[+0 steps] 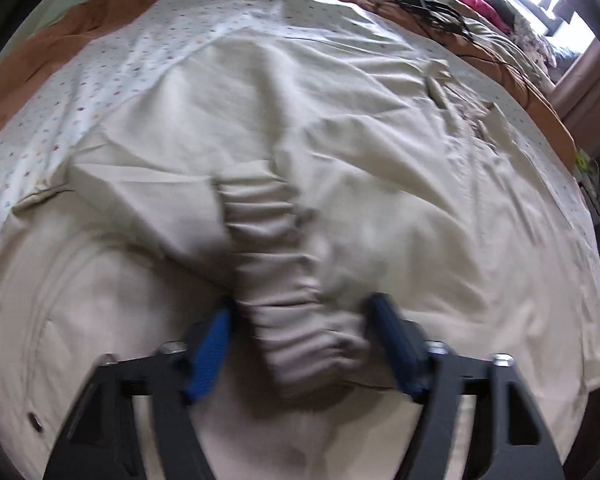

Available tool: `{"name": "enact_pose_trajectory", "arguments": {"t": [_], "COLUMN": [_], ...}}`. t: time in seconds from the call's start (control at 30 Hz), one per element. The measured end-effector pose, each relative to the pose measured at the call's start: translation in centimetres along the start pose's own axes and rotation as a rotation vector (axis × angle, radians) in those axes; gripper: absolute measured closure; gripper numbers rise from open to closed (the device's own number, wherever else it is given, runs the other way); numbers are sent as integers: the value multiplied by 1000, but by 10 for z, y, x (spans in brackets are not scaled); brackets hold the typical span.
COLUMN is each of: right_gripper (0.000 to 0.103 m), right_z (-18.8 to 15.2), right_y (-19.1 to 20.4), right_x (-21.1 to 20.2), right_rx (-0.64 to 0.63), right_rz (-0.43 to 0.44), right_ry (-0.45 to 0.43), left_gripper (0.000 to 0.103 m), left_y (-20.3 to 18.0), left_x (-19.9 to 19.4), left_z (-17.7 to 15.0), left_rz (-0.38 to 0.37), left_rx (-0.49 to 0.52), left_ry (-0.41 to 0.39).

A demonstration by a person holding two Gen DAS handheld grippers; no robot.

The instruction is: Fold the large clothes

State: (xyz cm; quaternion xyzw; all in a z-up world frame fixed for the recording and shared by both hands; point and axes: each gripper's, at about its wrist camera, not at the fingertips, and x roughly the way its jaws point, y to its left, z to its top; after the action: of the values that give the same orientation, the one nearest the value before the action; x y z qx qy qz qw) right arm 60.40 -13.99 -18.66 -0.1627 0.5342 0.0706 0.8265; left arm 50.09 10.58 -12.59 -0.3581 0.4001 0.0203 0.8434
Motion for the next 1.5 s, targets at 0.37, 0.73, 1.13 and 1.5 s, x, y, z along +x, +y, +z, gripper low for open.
{"name": "enact_pose_trajectory", "arguments": {"t": [0.37, 0.73, 1.13, 1.5], "right_gripper": [91, 90, 55, 90], "right_z": [-8, -40, -100, -95], "right_y": [-88, -229, -247, -246], "right_x": [-63, -86, -19, 19], "right_rx": [189, 516, 763, 736], "right_rz": [120, -27, 217, 304], "right_ry": [-128, -153, -98, -139], "left_gripper": [63, 63, 63, 63], "left_y": [-15, -42, -49, -66], "left_x": [11, 22, 39, 50], "left_z": [-13, -26, -34, -44], "left_rz": [17, 46, 93, 142], "left_rx": [34, 128, 166, 242], "left_ry": [22, 34, 52, 46]}}
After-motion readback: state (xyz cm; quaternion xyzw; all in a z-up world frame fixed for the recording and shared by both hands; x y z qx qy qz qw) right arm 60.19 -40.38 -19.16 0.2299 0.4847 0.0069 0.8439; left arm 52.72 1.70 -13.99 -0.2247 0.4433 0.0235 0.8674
